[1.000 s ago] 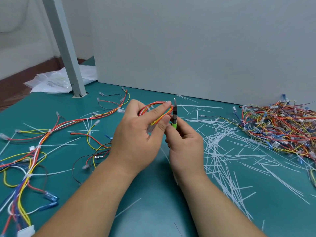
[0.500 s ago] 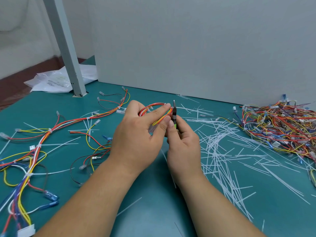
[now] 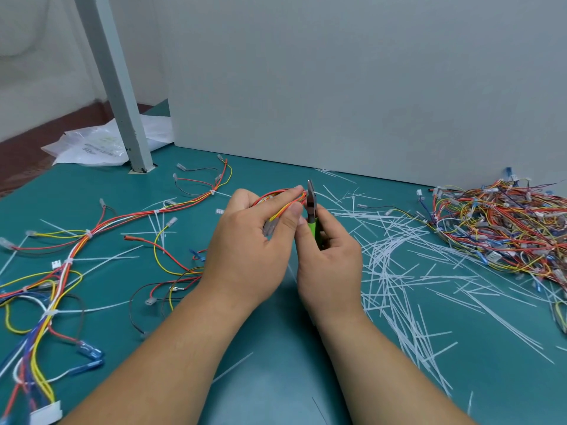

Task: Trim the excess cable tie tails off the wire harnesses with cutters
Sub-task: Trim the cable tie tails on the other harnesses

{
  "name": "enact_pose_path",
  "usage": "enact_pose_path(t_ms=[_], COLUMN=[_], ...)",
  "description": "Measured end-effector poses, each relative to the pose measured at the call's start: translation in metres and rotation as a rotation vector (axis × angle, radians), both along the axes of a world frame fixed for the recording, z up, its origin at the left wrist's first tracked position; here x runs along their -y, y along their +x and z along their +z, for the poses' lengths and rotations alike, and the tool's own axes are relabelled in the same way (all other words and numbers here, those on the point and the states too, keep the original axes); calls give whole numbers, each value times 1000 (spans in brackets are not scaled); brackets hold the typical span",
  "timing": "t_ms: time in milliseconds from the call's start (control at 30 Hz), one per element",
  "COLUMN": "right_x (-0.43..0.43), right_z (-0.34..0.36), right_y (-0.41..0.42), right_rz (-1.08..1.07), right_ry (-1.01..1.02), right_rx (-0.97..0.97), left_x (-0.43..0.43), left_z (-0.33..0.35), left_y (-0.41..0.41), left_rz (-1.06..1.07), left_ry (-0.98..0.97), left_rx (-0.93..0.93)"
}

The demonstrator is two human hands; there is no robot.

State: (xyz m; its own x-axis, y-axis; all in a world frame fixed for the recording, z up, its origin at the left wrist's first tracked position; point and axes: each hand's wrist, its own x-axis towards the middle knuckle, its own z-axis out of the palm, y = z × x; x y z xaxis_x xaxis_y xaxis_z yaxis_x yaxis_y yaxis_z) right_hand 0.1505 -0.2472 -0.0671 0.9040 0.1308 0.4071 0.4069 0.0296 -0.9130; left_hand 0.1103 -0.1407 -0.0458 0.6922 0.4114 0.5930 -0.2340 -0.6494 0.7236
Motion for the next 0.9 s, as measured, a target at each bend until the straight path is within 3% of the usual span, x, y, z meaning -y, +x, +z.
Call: enact_pose_path(t_ms=[367, 700, 900], right_x=[0, 1, 2], right_z=[0, 2, 6], right_y=[1, 0, 3], right_rz=[63, 318, 450], right_ry=[88, 365, 626], right_rx=[-85, -238, -405], left_x=[1, 6, 6], left_z=[1, 12, 15], left_y=[-2, -11, -14], left_rz=[-10, 71, 104], left_ry=[20, 209, 225], left_rx=[-12, 20, 62])
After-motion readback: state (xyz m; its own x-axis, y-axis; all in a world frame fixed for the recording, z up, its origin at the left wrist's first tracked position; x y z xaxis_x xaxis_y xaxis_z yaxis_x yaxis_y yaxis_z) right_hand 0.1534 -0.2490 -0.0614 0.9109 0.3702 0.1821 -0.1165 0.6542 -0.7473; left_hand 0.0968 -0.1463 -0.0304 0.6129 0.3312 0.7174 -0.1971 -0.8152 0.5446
